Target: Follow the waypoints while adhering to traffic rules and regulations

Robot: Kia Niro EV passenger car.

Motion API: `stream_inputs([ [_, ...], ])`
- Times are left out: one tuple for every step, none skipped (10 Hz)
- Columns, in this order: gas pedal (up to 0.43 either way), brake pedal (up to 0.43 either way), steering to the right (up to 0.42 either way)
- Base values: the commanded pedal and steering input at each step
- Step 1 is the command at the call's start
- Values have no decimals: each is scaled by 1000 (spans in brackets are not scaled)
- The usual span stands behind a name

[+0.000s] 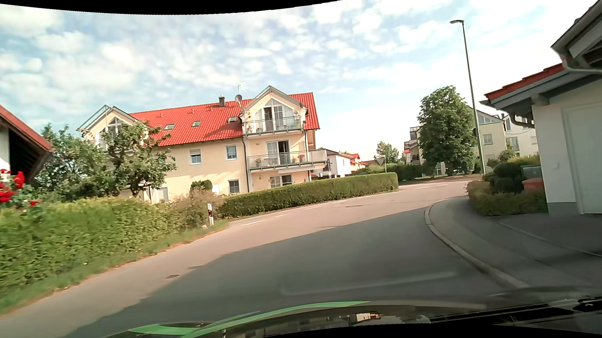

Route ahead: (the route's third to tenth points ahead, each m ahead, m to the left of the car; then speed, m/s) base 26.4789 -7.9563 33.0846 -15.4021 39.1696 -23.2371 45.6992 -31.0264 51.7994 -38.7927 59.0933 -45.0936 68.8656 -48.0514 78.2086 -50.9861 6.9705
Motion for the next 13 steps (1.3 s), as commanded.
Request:
stream_inputs([
  [59, 0, 79],
  [67, 0, 79],
  [67, 0, 79],
  [8, 0, 79],
  [0, 0, 79],
  [0, 0, 82],
  [0, 0, 85],
  [8, 0, 93],
  [0, 0, 109],
  [0, 0, 118],
  [0, 0, 118],
  [0, 0, 116],
  [20, 0, 114],
])
